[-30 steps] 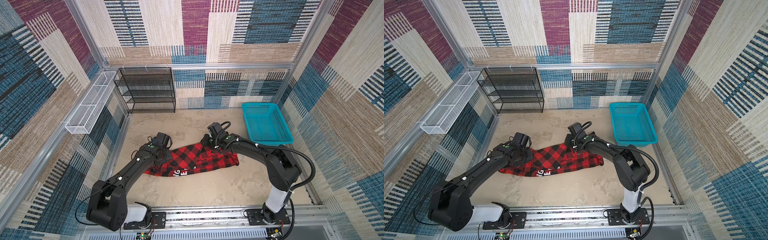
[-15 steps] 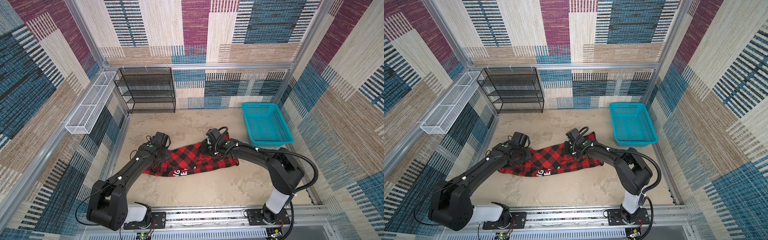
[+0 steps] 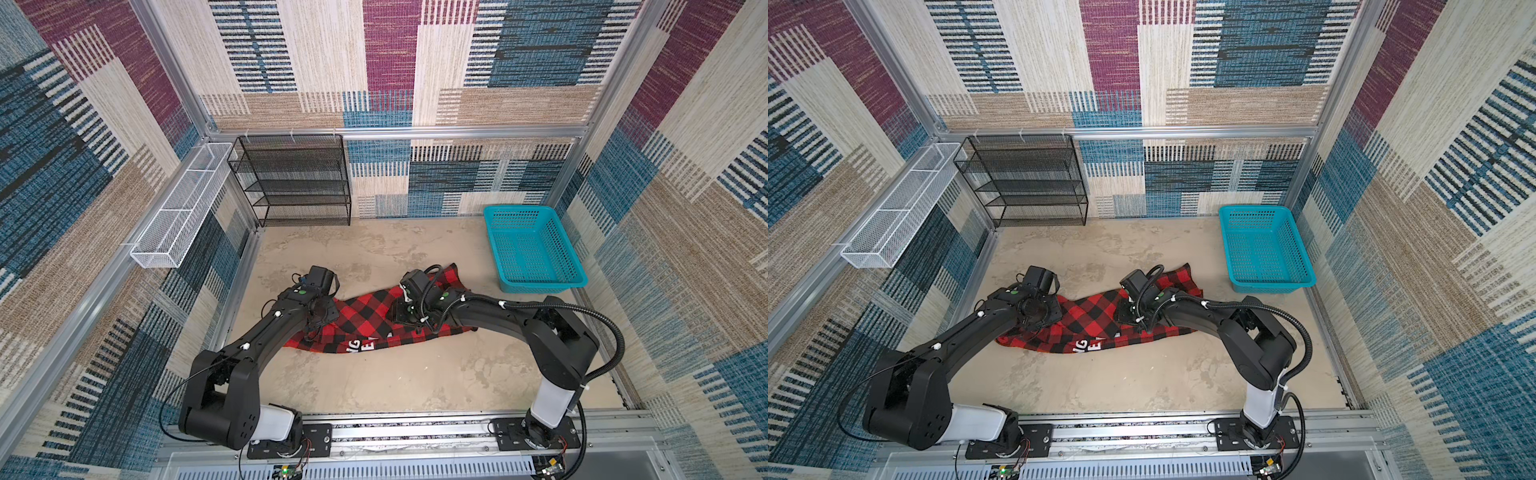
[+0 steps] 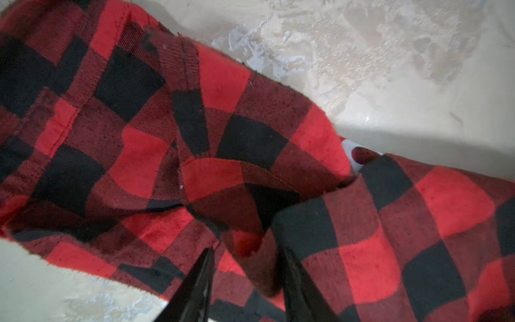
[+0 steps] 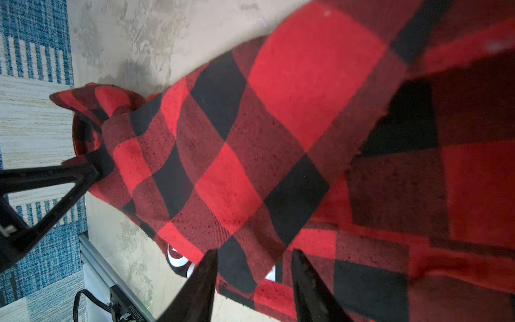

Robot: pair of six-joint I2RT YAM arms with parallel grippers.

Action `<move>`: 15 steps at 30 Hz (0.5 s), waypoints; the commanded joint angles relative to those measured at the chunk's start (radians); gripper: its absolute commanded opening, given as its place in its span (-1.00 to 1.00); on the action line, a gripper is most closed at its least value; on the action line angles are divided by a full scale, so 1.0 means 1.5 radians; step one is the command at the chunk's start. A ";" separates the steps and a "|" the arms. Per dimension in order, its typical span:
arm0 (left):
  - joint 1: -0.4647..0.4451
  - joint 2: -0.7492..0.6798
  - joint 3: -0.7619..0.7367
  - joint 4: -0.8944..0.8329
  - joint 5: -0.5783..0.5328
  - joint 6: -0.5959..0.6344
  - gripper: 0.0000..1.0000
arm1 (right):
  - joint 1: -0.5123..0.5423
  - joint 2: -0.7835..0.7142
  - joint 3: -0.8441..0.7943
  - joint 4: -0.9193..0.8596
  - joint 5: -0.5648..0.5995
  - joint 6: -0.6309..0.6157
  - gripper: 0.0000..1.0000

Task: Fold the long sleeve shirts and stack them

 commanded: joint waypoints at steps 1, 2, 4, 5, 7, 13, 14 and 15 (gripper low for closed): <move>0.002 0.009 -0.007 0.052 -0.016 -0.017 -0.23 | 0.001 0.006 -0.003 0.051 -0.022 0.013 -0.08; 0.002 0.010 -0.007 0.058 -0.019 -0.022 -0.36 | 0.001 0.007 -0.003 0.061 -0.023 0.014 -0.12; 0.002 0.011 -0.004 0.070 -0.025 -0.028 -0.69 | 0.001 0.010 0.001 0.082 -0.024 0.014 -0.29; 0.002 0.008 0.000 0.069 -0.027 -0.031 -0.85 | 0.001 0.011 0.007 0.087 -0.025 0.011 -0.38; 0.003 0.003 0.012 0.068 -0.028 -0.031 -1.00 | 0.001 0.015 0.024 0.101 -0.026 0.002 -0.59; 0.007 -0.013 0.057 0.040 -0.009 -0.024 -1.00 | -0.002 0.028 0.097 0.096 -0.025 -0.035 -0.87; 0.009 -0.014 0.062 0.038 -0.003 -0.022 -1.00 | -0.003 0.031 0.111 0.091 -0.024 -0.040 -0.87; 0.013 -0.014 0.068 0.035 0.006 -0.019 -1.00 | -0.006 0.035 0.126 0.082 -0.024 -0.046 -0.88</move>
